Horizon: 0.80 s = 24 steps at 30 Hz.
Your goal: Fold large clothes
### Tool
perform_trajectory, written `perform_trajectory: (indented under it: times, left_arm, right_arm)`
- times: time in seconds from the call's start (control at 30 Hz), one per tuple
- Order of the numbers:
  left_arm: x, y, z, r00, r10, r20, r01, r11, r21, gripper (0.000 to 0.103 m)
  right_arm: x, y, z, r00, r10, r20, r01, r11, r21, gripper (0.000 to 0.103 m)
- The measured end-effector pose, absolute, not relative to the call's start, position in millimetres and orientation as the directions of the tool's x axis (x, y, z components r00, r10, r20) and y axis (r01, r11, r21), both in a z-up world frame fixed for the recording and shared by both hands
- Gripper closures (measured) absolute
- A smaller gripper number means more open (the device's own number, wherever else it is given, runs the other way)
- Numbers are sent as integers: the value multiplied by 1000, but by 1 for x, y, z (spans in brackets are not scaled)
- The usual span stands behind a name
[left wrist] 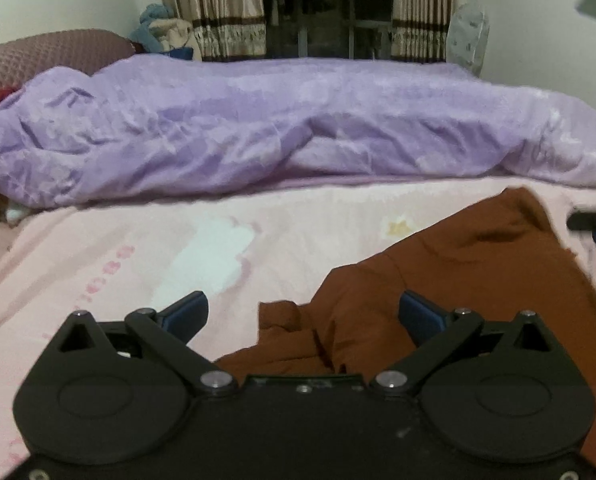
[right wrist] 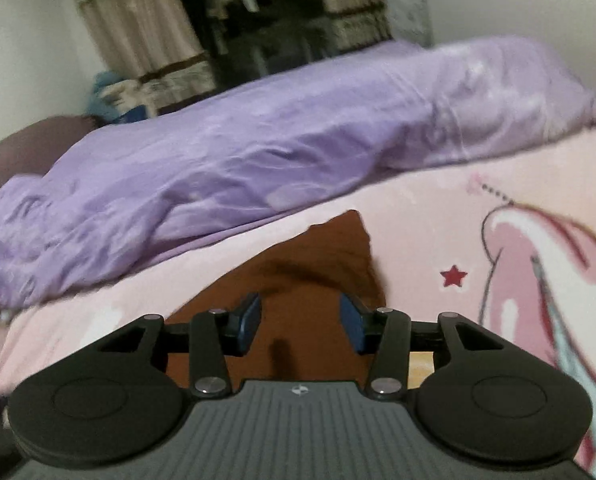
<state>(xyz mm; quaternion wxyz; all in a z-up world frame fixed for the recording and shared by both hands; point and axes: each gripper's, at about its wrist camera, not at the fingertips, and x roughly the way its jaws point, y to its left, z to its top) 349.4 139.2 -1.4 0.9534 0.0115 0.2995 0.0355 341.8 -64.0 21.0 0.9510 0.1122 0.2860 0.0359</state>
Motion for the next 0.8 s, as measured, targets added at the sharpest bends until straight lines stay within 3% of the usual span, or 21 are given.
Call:
perform_trajectory:
  times: [0.13,0.23,0.3,0.37,0.47,0.57,0.7,0.8]
  left_arm:
    - [309,138,15,862,40,-506,-18,999,47,0]
    - [317,123,-24,798,58,-600,43,988,152,0]
    - [329,123,-51,772,48,-634,27,994,109,0]
    - [325,130,-37,766,45,-642,1,997,72,0]
    - [303,128,-3,814,108,-571,-28,989,148,1]
    - [283,127,15,811,148,-567,-58,983,174,1]
    - [283,125,-1,779,149,-609,-57,984,168,0]
    - [300,120,-33,726,160,-669,-48,982,183,0]
  right_arm:
    - [294,-54,15,827,181,-532,-81,975,207,49]
    - [299,-50,-23,792,200,-576,-95,974,208,49]
    - [308,-49,-43,807,170,-566,-63,977,204,49]
    - [308,-51,-30,801,175,-572,-55,974,221,49]
    - [292,-54,-3,807,158,-568,-59,980,189,49]
    - [262,-57,16,813,185,-552,-91,977,193,49]
    - [239,-47,20,798,204,-567,-150,979,141,49]
    - [254,-38,-8,752,199,-628,-159,980,120,46]
